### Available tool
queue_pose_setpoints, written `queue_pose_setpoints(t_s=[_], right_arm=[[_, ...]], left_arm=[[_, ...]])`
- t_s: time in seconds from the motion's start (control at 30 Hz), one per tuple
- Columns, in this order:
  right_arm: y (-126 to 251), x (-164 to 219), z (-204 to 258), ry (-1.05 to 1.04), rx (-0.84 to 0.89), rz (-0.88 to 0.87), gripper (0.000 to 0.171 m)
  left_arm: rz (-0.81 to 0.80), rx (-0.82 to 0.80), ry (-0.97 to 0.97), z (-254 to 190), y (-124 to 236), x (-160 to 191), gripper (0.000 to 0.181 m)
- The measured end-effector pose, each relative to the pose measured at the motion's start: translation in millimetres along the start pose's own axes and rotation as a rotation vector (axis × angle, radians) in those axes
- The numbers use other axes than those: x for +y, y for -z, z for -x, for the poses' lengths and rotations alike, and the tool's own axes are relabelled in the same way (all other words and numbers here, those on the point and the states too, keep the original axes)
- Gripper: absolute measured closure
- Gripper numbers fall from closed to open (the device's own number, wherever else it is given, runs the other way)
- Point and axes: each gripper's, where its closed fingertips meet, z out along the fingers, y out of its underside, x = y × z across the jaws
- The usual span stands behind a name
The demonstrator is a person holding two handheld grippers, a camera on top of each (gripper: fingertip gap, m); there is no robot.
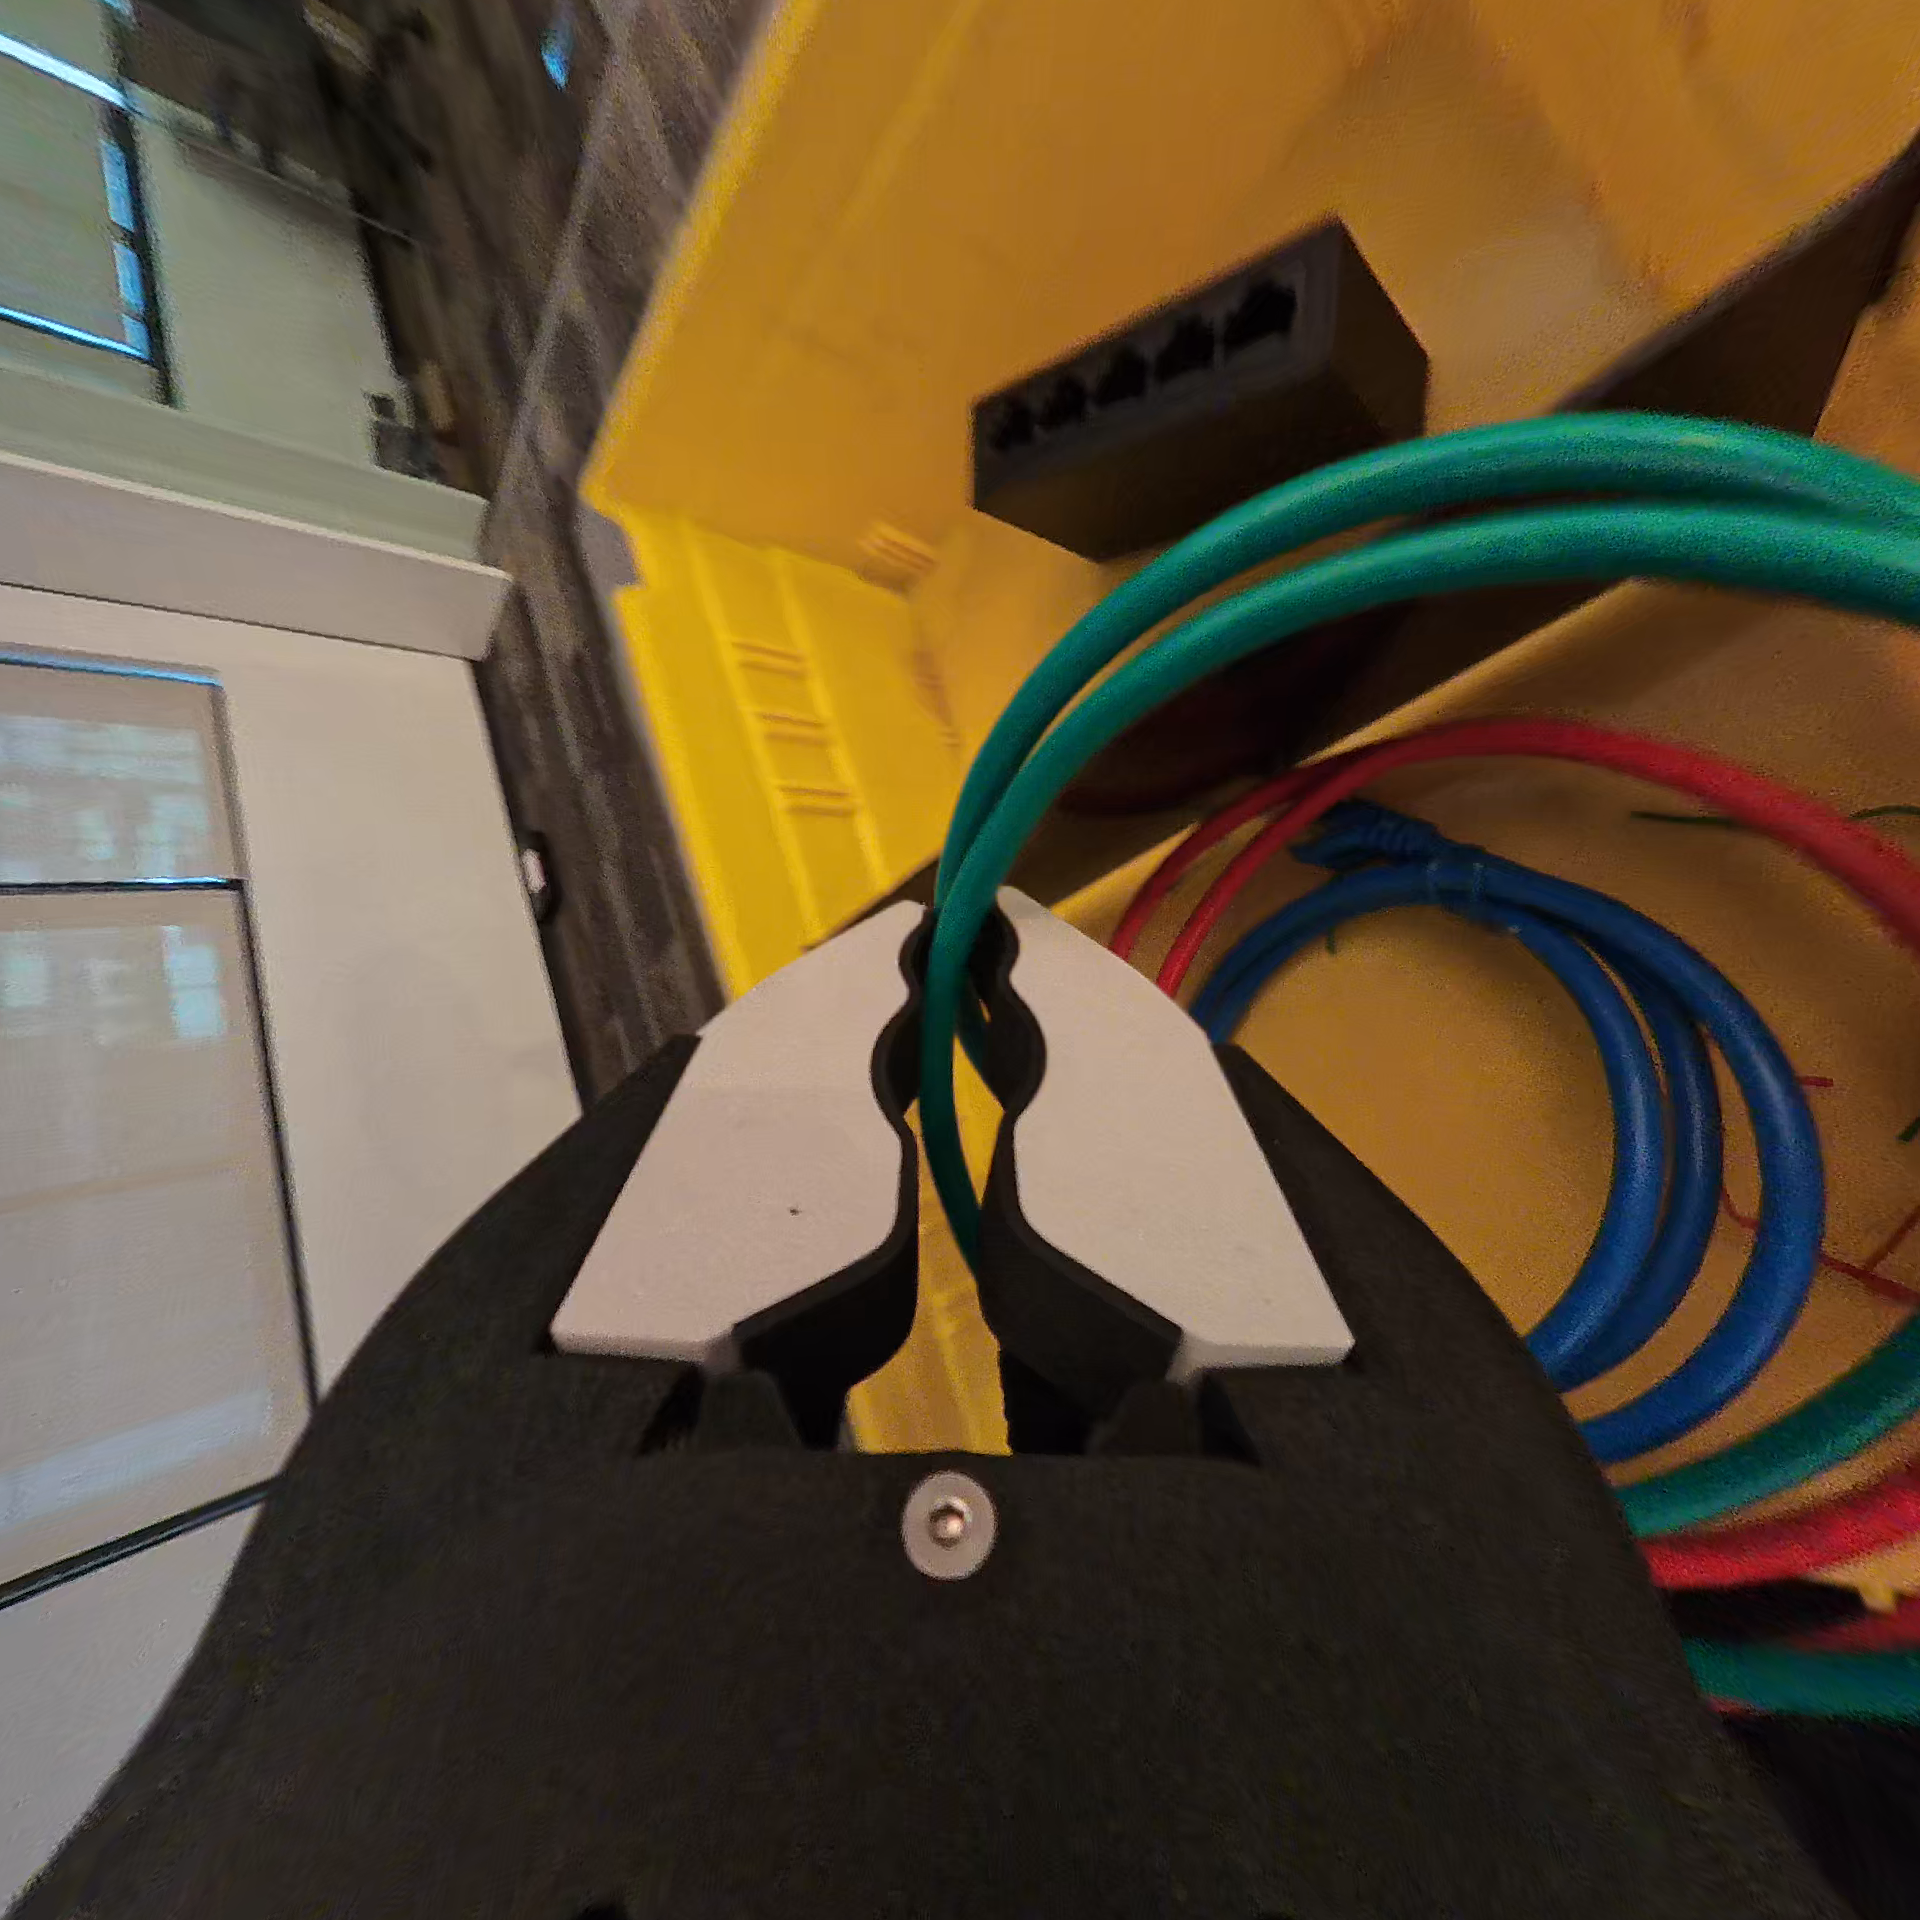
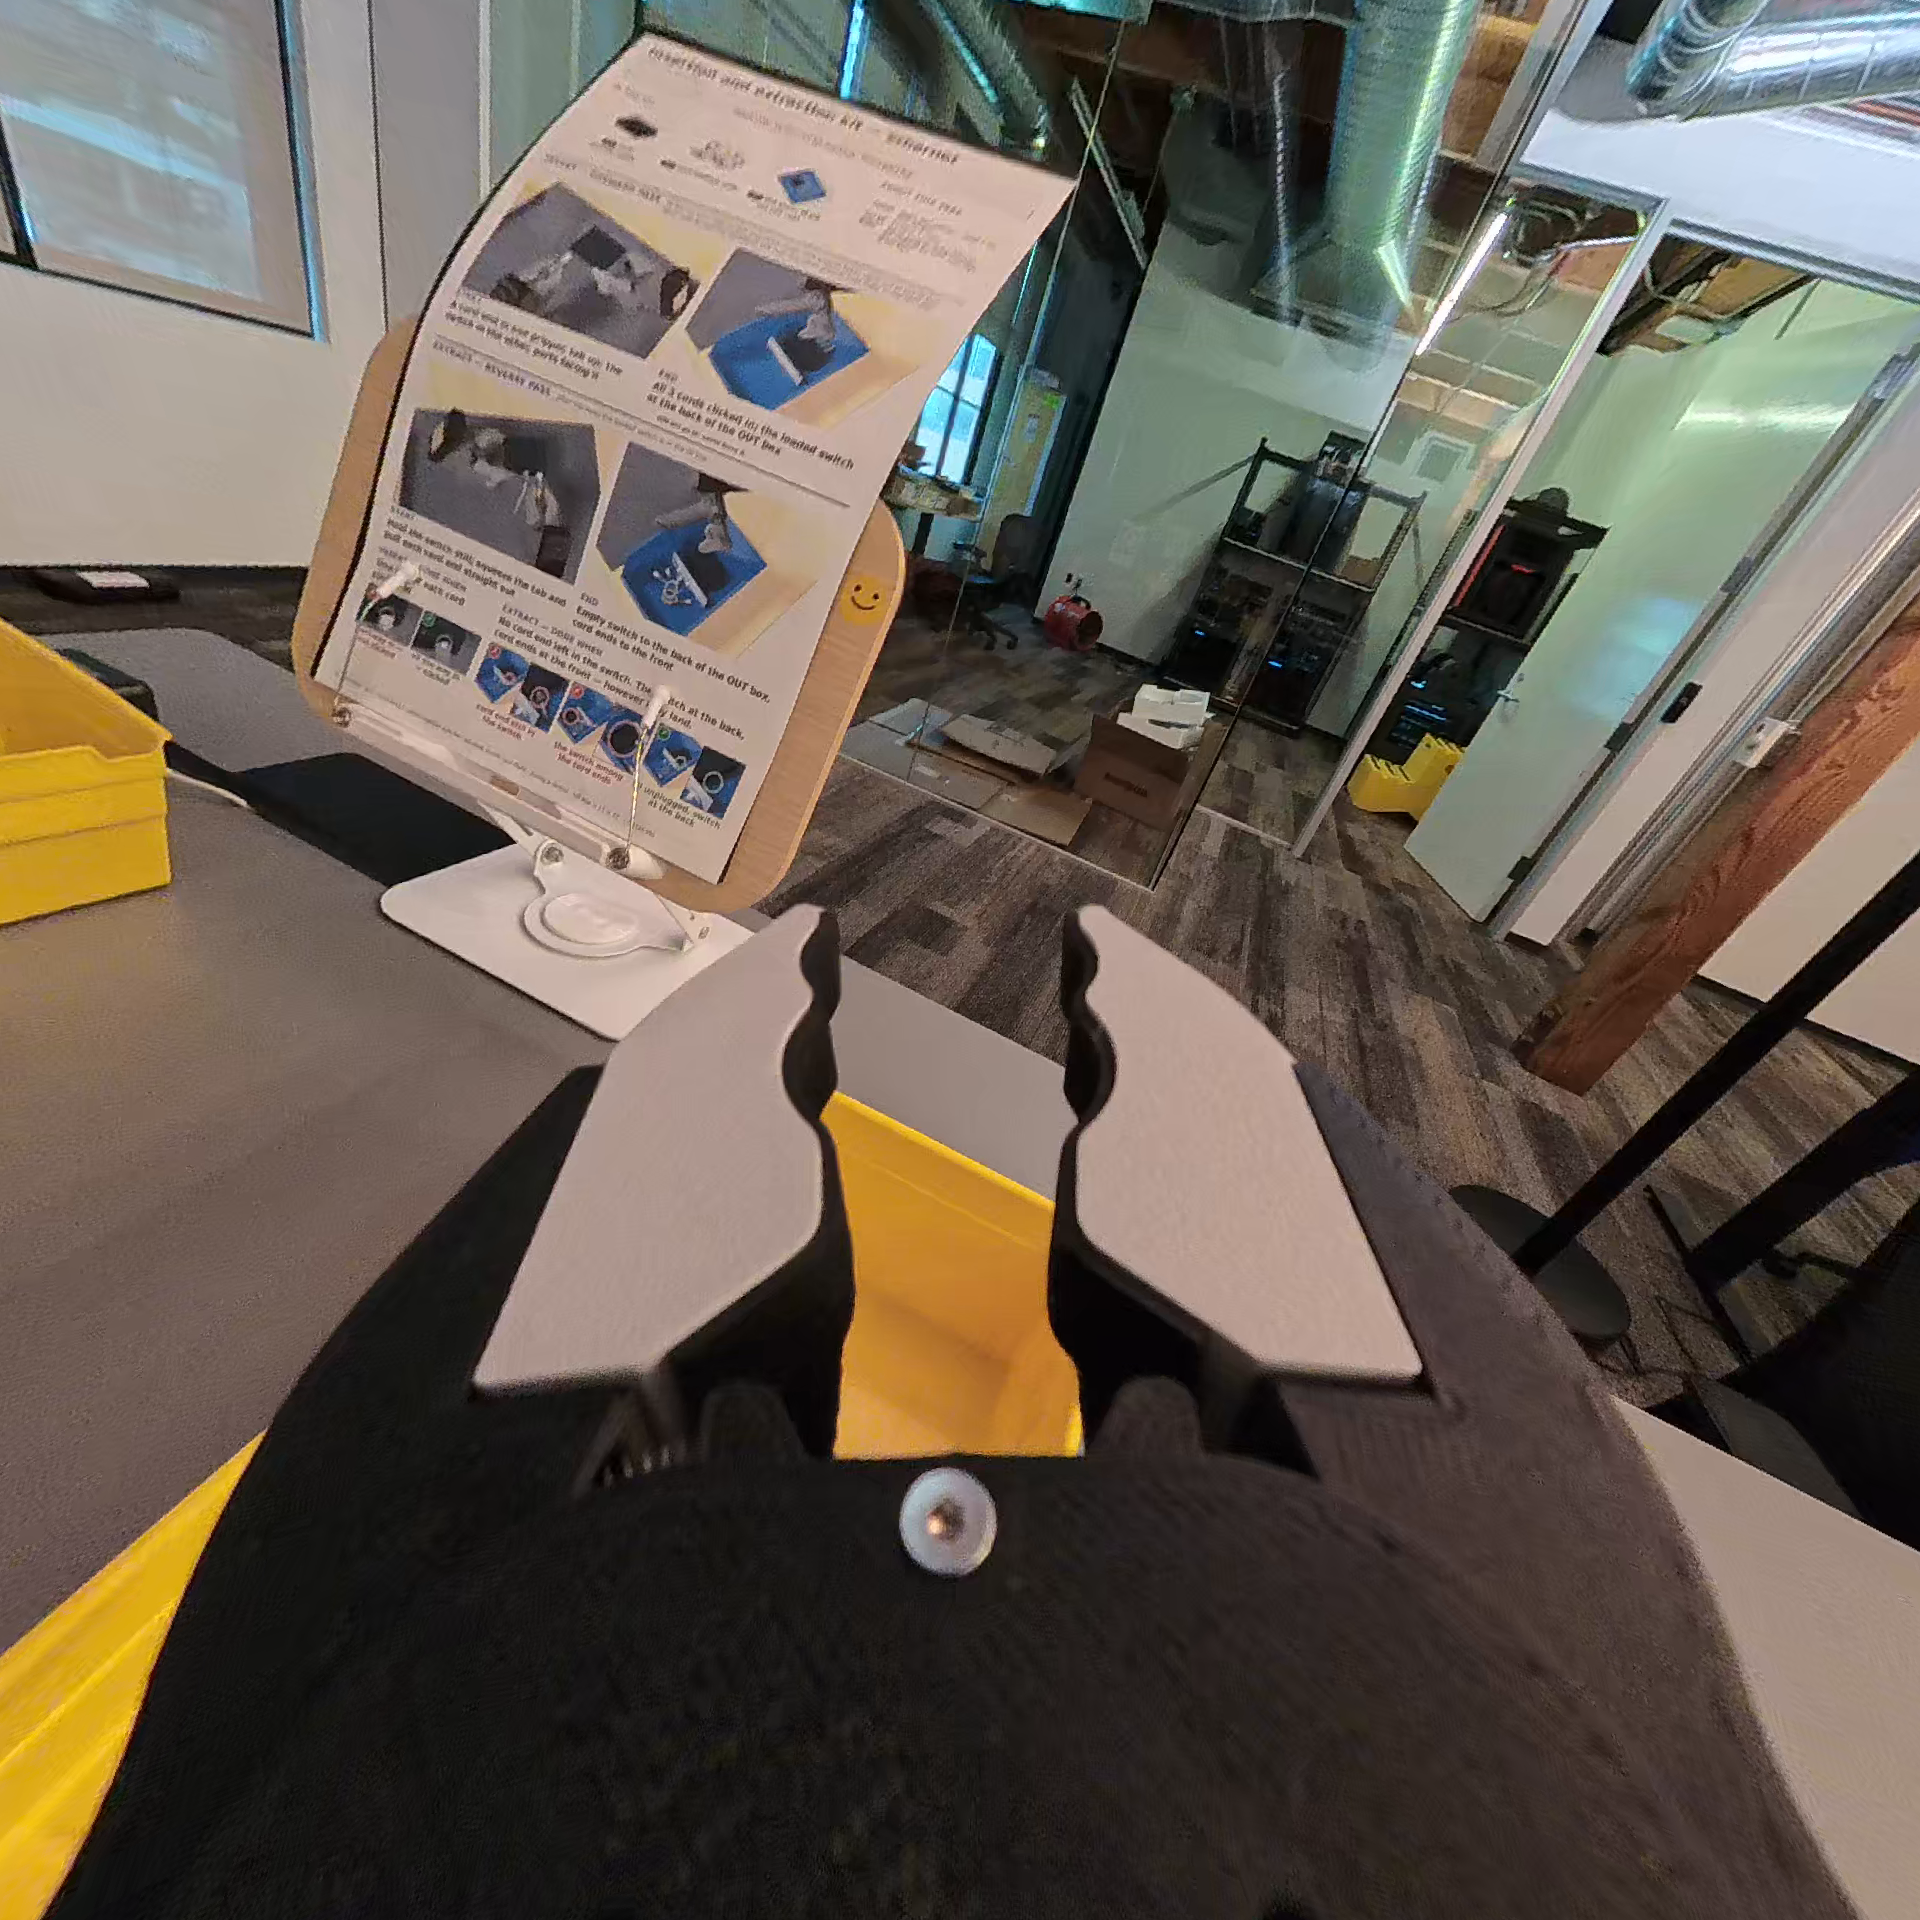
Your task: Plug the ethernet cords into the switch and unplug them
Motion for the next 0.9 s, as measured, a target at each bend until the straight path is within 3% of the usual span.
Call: queue_pose_setpoints(t_s=[0.23,0.37,0.47,0.57,0.77,0.9], right_arm=[[13.0,-4.2,-13.1,-0.037,0.035,-0.029,0.131],[15.4,-0.6,-16.6,-0.017,0.057,-0.001,0.131],[17.5,-1.2,-16.2,-0.006,0.059,0.004,0.131],[20.1,-2.9,-15.2,-0.005,0.05,-0.001,0.131],[21.1,3.0,-19.2,-0.023,0.044,0.012,0.131],[21.0,9.0,-23.3,-0.028,0.049,0.029,0.131]], left_arm=[[-0.173,-0.243,-0.075,80.3,107.7,-73.0,0.176],[-0.274,-0.226,-0.143,74.4,168.8,-129.6,0.176],[-0.366,-0.083,-0.226,21.9,194.7,-173.7,0.176],[-0.4,0.097,-0.383,-57.8,198.2,-201.7,0.176],[-0.398,0.334,-0.623,-207.5,157.7,-226.9,0.176],[-0.395,0.442,-0.64,-267.0,127.8,-240.4,0.176]])
